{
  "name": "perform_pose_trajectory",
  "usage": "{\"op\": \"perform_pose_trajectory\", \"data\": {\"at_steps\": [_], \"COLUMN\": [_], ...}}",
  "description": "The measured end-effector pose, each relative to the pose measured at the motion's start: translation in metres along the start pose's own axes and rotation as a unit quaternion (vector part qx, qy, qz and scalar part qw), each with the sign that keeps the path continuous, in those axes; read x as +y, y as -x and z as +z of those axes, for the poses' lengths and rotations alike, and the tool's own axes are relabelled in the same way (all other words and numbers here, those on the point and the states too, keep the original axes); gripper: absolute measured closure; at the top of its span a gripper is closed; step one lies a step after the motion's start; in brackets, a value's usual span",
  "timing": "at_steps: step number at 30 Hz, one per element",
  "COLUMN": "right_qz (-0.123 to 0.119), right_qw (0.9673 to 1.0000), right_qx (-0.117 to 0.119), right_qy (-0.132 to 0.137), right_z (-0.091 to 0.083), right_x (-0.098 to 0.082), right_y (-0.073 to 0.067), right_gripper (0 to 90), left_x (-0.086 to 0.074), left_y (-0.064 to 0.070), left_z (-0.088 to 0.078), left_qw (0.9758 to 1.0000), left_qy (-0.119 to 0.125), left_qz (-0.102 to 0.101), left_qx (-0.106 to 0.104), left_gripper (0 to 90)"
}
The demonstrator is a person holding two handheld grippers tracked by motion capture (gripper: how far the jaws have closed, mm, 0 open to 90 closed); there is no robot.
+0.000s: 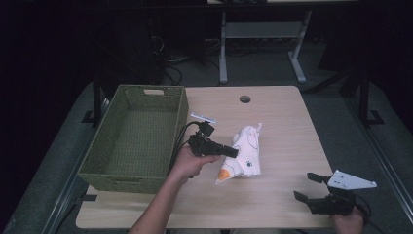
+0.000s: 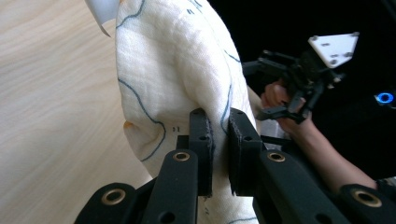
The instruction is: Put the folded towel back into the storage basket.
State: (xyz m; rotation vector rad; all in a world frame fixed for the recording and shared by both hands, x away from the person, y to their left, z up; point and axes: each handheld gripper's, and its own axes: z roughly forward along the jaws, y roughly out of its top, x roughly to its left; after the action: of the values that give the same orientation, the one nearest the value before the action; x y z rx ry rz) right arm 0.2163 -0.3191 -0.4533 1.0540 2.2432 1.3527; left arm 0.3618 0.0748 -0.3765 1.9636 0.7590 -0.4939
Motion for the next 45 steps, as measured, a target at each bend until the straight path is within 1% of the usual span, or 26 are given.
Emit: {"op": "perform_pose_trajectory", "data": {"at_steps": [2,3,7,8,9,12,14,16,17,19,21,23,24,25,29,33,34,35,40,41,43,45], "right_qz": [0.001,0.000,-0.002,-0.001,-0.001,-0.005,-0.006,-0.007,-0.006,-0.007,-0.007,-0.007,-0.008,-0.010,-0.010,-0.009,-0.010,-0.010,-0.009,-0.010,-0.011,-0.012], "right_qw": [1.0000,1.0000,1.0000,1.0000,1.0000,1.0000,1.0000,1.0000,0.9999,0.9999,0.9999,0.9999,0.9999,0.9999,0.9999,0.9999,0.9999,0.9999,0.9999,0.9999,0.9999,0.9999], "right_qx": [-0.001,0.000,0.001,0.001,0.001,0.002,0.001,0.000,-0.001,0.000,0.000,0.000,0.001,0.001,0.000,0.001,0.001,0.001,0.000,0.000,-0.001,-0.001], "right_qy": [-0.001,-0.002,-0.002,-0.002,-0.003,-0.006,-0.007,-0.007,-0.008,-0.007,-0.008,-0.009,-0.010,-0.010,-0.010,-0.009,-0.009,-0.009,-0.009,-0.010,-0.010,-0.010], "right_z": [0.000,0.001,0.001,0.001,0.001,0.002,0.003,0.003,0.003,0.003,0.004,0.005,0.005,0.005,0.006,0.005,0.005,0.005,0.005,0.005,0.006,0.006], "right_x": [0.000,0.000,0.000,0.000,0.000,0.001,0.001,0.001,0.001,0.001,0.001,0.001,0.001,0.001,0.001,0.001,0.001,0.001,0.001,0.001,0.001,0.001], "right_y": [0.000,0.000,-0.001,-0.001,0.000,0.000,-0.001,0.000,0.000,0.001,0.001,0.000,0.000,0.000,0.000,0.000,0.000,0.000,0.000,0.000,0.000,0.000], "right_gripper": [13.6,13.6,13.6,13.6,13.6,13.6,13.6,13.6,13.6,13.6,13.6,13.6,13.6,13.6,13.6,13.6,13.7,13.7,13.6,13.7,13.6,13.6], "left_x": [-0.001,-0.001,-0.002,-0.003,-0.003,-0.003,-0.003,-0.001,-0.001,-0.001,-0.001,-0.002,-0.003,-0.003,-0.003,-0.002,0.000,0.000,0.002,0.002,0.003,0.002], "left_y": [0.001,0.001,0.001,0.001,0.001,0.002,0.004,0.004,0.005,0.006,0.006,0.006,0.006,0.006,0.006,0.007,0.008,0.008,0.006,0.005,0.006,0.005], "left_z": [-0.003,-0.004,-0.009,-0.009,-0.010,-0.012,-0.014,-0.017,-0.018,-0.022,-0.025,-0.030,-0.031,-0.034,-0.042,-0.053,-0.058,-0.058,-0.073,-0.075,-0.082,-0.088], "left_qw": [1.0000,1.0000,1.0000,0.9999,1.0000,0.9999,0.9998,0.9999,0.9998,0.9996,0.9996,0.9996,0.9996,0.9997,0.9994,0.9988,0.9988,0.9988,0.9979,0.9977,0.9975,0.9971], "left_qy": [0.001,0.006,0.006,0.007,0.004,0.006,0.012,0.007,0.011,0.017,0.019,0.021,0.023,0.020,0.030,0.044,0.045,0.045,0.056,0.058,0.060,0.065], "left_qz": [-0.002,-0.005,-0.003,-0.008,-0.006,-0.011,-0.013,-0.008,-0.010,-0.013,-0.016,-0.012,-0.014,-0.011,-0.018,-0.021,-0.019,-0.019,-0.029,-0.030,-0.028,-0.031], "left_qx": [-0.002,-0.004,0.000,0.002,0.003,-0.002,-0.009,-0.010,-0.010,-0.016,-0.012,-0.013,-0.012,-0.008,-0.002,0.000,0.004,0.004,0.019,0.018,0.025,0.023], "left_gripper": [83.1,83.1,83.1,83.1,83.1,83.1,83.0,83.0,82.8,82.7,82.7,82.7,82.7,82.7,82.7,82.7,82.7,82.6,82.5,82.5,82.5,82.4]}}
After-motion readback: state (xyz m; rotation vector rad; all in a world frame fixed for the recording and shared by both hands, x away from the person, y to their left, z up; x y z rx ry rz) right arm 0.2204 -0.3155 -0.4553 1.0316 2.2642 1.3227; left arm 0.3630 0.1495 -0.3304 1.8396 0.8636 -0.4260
